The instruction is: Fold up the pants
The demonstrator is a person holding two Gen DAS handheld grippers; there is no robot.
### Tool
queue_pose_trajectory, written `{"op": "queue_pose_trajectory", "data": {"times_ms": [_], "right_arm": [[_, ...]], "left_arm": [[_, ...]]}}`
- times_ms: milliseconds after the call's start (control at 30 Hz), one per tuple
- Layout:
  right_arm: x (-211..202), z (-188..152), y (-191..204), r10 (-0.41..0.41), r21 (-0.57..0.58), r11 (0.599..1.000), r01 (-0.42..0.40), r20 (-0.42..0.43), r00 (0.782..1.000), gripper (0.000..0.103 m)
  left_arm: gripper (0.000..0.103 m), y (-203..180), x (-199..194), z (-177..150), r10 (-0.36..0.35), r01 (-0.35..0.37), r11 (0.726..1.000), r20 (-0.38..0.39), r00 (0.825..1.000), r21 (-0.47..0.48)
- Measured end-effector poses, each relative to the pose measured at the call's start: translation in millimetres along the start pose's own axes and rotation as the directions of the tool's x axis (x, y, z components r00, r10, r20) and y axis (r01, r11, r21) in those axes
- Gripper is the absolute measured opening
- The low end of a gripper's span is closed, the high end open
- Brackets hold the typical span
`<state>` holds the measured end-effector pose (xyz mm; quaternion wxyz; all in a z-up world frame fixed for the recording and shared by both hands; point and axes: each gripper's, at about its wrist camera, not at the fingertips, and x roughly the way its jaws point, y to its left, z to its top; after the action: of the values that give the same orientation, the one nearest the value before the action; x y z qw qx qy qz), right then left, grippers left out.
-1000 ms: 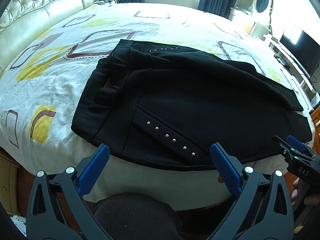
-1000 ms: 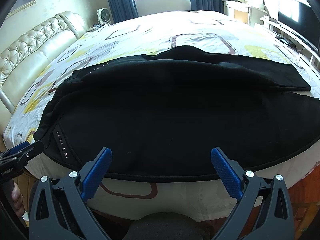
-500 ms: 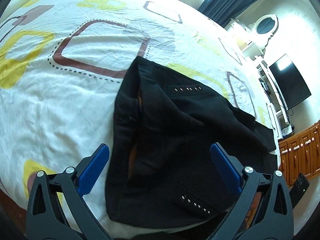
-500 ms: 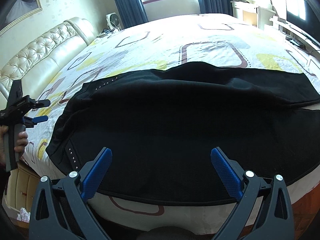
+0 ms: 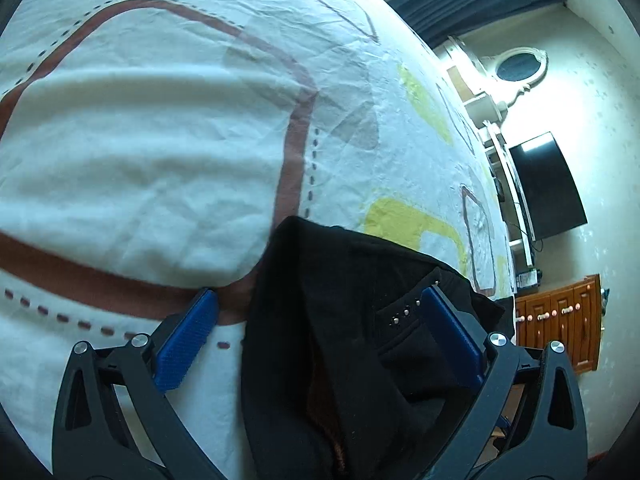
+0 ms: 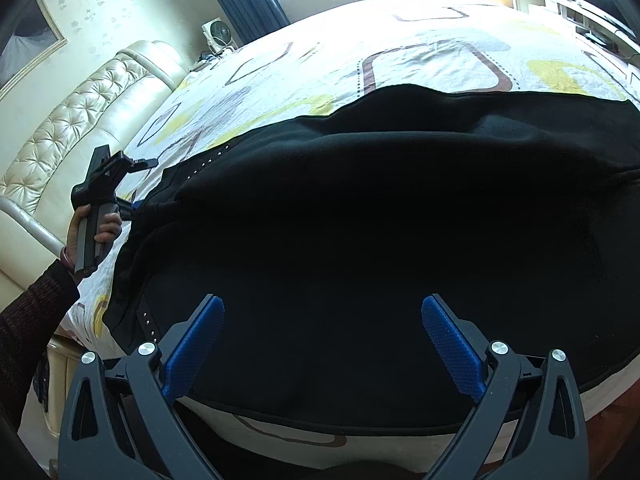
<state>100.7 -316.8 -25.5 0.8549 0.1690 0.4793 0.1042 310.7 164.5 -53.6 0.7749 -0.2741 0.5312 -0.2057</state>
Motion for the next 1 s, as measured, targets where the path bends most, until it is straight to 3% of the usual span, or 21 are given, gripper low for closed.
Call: {"op": "queue_pose_trajectory", "data": {"times_ms": [67,167,367,500,633,733,867,933,1000], "right_arm": [[5,-1,0,0.014,-0.002,1.0,-0.014,-0.02,1.0,0.099],[12,-4,2,0.027,-0.012,1.0,-0.027,-0.048,0.998,0.099],[8,8,1,0.074,-0.022,0.997,-0.076,-0.062,0.995,0.099],[4,32,1,0.12,-0.042,0.992,-0.121,-0.025,0.992,0.099],[6,54,2,0.127,-0.029,0.992,-0.127,0.02,0.992,0.099],[9,68,3,0.137,-0.036,0.99,-0.136,0.033,0.99,0.099],[14,95,5,0.132,-0.117,0.986,-0.123,0.068,0.989,0.099],[21,115,6,0.125,-0.182,0.977,-0.111,0.069,0.99,0.099],[28,131,5,0.122,-0.239,0.966,-0.098,0.084,0.989,0.099]], "left_arm": [[0.101,-11,8,0,-0.063,0.065,0.997,-0.05,0.997,0.042],[0.101,-20,19,0,-0.055,0.062,0.993,-0.077,0.996,0.097],[0.101,5,18,6,-0.16,0.159,0.987,-0.018,0.987,-0.014],[0.101,-14,21,9,-0.084,0.087,0.994,-0.048,0.995,0.071],[0.101,-31,35,6,-0.013,0.031,0.98,-0.09,0.996,0.199],[0.101,-35,39,0,0.018,0.018,0.952,-0.115,0.993,0.305],[0.101,-48,44,-13,0.121,-0.052,0.883,-0.119,0.985,0.466],[0.101,-55,50,-12,0.186,-0.096,0.855,-0.13,0.974,0.509],[0.1,-60,52,-9,0.213,-0.129,0.852,-0.111,0.971,0.507]]}}
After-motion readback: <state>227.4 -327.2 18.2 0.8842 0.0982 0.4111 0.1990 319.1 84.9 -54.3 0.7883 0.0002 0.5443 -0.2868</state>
